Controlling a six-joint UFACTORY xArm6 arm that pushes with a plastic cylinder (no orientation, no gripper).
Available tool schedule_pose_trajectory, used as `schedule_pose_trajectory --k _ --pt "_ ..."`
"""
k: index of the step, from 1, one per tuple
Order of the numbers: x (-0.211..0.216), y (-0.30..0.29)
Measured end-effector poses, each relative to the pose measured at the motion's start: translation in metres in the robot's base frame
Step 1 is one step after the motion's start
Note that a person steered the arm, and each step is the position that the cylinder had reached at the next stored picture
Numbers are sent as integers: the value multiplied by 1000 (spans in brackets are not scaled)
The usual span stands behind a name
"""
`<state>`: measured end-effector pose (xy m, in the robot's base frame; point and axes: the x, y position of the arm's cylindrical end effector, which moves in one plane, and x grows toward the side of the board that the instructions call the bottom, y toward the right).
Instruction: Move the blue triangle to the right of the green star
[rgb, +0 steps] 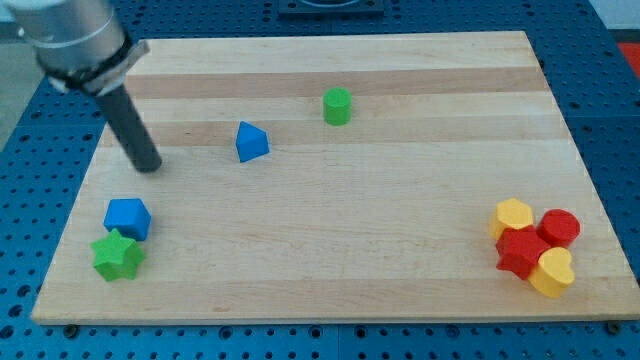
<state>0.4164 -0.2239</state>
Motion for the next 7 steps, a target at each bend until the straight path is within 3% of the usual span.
schedule_pose_trajectory --k 1,3,7 --pt "-47 17" --pt "-70 106" --pt "-20 130"
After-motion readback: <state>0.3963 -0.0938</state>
